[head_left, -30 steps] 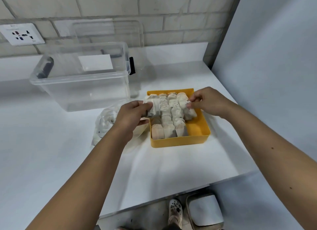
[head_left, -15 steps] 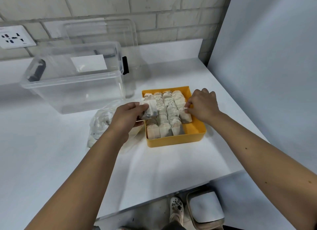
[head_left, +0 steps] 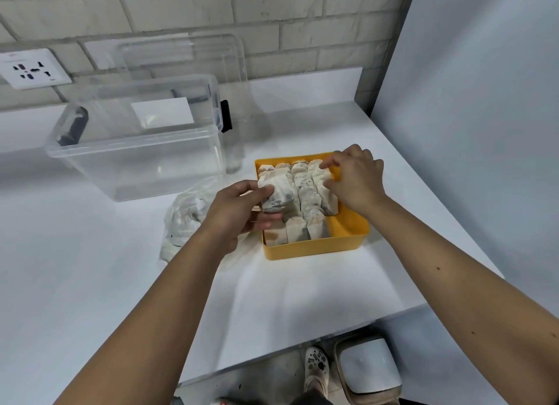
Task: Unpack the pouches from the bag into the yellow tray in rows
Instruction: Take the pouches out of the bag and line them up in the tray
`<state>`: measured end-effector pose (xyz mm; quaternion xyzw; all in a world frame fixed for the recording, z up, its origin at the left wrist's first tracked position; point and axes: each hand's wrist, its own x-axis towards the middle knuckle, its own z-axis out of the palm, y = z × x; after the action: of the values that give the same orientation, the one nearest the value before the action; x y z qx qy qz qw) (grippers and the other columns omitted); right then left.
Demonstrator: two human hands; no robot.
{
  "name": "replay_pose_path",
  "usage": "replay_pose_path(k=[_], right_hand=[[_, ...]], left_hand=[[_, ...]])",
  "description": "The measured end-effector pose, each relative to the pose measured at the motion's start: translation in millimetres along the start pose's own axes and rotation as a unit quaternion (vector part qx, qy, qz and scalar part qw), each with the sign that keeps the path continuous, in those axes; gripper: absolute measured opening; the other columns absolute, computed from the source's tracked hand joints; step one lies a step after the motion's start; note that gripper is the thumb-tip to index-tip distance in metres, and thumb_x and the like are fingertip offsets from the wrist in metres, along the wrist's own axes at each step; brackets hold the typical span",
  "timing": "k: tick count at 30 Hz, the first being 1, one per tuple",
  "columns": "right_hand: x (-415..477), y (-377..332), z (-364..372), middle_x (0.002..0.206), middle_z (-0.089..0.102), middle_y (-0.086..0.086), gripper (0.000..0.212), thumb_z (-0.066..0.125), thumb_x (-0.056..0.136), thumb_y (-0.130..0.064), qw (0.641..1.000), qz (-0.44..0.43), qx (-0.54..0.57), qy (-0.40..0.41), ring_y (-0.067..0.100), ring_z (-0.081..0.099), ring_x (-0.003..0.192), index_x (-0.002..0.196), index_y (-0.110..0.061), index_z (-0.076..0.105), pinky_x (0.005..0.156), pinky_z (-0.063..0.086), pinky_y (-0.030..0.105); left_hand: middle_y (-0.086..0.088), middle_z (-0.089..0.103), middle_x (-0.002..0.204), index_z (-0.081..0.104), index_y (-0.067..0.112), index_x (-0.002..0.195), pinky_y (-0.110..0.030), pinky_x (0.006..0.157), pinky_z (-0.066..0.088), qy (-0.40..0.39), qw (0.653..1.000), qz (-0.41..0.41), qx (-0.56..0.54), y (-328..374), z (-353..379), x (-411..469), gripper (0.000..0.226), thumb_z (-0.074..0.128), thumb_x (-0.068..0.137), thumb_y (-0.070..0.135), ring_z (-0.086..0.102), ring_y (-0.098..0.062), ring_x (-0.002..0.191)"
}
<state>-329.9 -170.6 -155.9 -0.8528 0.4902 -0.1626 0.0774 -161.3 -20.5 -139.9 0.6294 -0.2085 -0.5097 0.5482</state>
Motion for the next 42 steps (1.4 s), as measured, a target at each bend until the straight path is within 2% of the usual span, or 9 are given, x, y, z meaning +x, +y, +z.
replay_pose_path(k=[4, 6, 12, 17, 21, 23, 27, 32, 42], right_hand=[[-9, -30, -22, 0.087, 0.068, -0.01, 0.02, 0.077, 0.079, -0.04, 0.94, -0.028, 0.326, -0.097, -0.002, 0.06, 0.079, 0.096, -0.028, 0.074, 0.079, 0.048, 0.022], [-9, -38, -25, 0.082, 0.07, -0.011, 0.017, 0.079, 0.078, -0.036, 0.939, -0.054, 0.32, -0.111, -0.003, 0.061, 0.073, 0.089, -0.023, 0.075, 0.073, 0.049, 0.017], [-1, -23, -38, 0.074, 0.072, -0.007, 0.01, 0.083, 0.075, -0.029, 0.94, -0.047, 0.327, -0.084, 0.005, 0.063, 0.068, 0.077, -0.022, 0.076, 0.073, 0.056, 0.03], [-5, 16, -48, 0.071, 0.067, -0.013, 0.014, 0.084, 0.073, -0.03, 0.977, -0.013, 0.143, -0.157, 0.001, 0.058, 0.069, 0.079, -0.019, 0.077, 0.064, 0.042, 0.02], [-14, 27, -30, 0.07, 0.061, -0.018, 0.011, 0.083, 0.075, -0.028, 0.971, -0.003, 0.077, -0.226, 0.001, 0.056, 0.072, 0.079, -0.021, 0.076, 0.061, 0.04, 0.017], [-13, 28, -22, 0.074, 0.063, -0.016, 0.012, 0.082, 0.075, -0.031, 0.975, -0.01, 0.074, -0.21, 0.006, 0.059, 0.078, 0.079, -0.022, 0.075, 0.062, 0.04, 0.019], [-6, 25, -2, 0.102, 0.06, 0.0, 0.02, 0.076, 0.08, -0.042, 0.994, -0.016, -0.029, -0.107, 0.024, 0.049, 0.106, 0.087, -0.024, 0.076, 0.082, 0.041, 0.035], [0, 20, 7, 0.115, 0.058, 0.004, 0.024, 0.071, 0.083, -0.045, 0.998, 0.026, -0.058, -0.028, 0.027, 0.045, 0.113, 0.092, -0.024, 0.076, 0.087, 0.038, 0.038], [-4, 19, 9, 0.131, 0.053, -0.001, 0.024, 0.072, 0.079, -0.05, 0.994, 0.031, -0.088, -0.063, 0.026, 0.038, 0.124, 0.093, -0.031, 0.077, 0.096, 0.029, 0.04]], left_hand=[[-0.014, 0.077, 0.091, 0.067, 0.008, 0.109, -0.023, 0.05, 0.055, 0.0, 1.0, 0.005, 0.017, 3, 7, 0, 0.025, 0.074, 0.088, 0.02, 0.076, -0.027, 0.072], [-0.012, 0.077, 0.085, 0.069, 0.005, 0.107, -0.023, 0.049, 0.055, -0.005, 1.0, 0.011, 0.024, 5, 11, -1, 0.026, 0.075, 0.086, 0.019, 0.075, -0.025, 0.066], [-0.013, 0.076, 0.091, 0.068, 0.002, 0.11, -0.023, 0.048, 0.055, 0.016, 1.0, 0.019, 0.015, 5, 10, 1, 0.032, 0.077, 0.085, 0.02, 0.073, -0.022, 0.058], [-0.014, 0.076, 0.1, 0.07, 0.009, 0.104, -0.033, 0.068, 0.063, 0.022, 0.999, 0.023, 0.026, 3, 0, 7, 0.024, 0.077, 0.085, 0.022, 0.075, -0.028, 0.076], [-0.011, 0.077, 0.095, 0.071, 0.012, 0.101, -0.029, 0.062, 0.062, 0.02, 0.999, 0.02, 0.025, 1, -3, 7, 0.019, 0.076, 0.086, 0.022, 0.075, -0.027, 0.074], [-0.011, 0.077, 0.094, 0.071, 0.01, 0.103, -0.029, 0.062, 0.062, 0.018, 0.999, 0.016, 0.03, 0, -4, 6, 0.02, 0.074, 0.088, 0.022, 0.075, -0.026, 0.074], [-0.012, 0.077, 0.089, 0.07, 0.007, 0.102, -0.025, 0.055, 0.058, 0.01, 1.0, 0.006, 0.02, 1, -3, 2, 0.015, 0.07, 0.091, 0.017, 0.076, -0.027, 0.071], [-0.01, 0.077, 0.09, 0.071, 0.007, 0.101, -0.023, 0.053, 0.055, 0.01, 0.999, 0.01, 0.028, 1, -5, -1, 0.013, 0.069, 0.092, 0.016, 0.075, -0.024, 0.069], [-0.007, 0.075, 0.09, 0.071, 0.01, 0.097, -0.023, 0.057, 0.058, 0.011, 0.998, 0.014, 0.056, -3, -5, 1, 0.012, 0.069, 0.092, 0.021, 0.073, -0.019, 0.07]])
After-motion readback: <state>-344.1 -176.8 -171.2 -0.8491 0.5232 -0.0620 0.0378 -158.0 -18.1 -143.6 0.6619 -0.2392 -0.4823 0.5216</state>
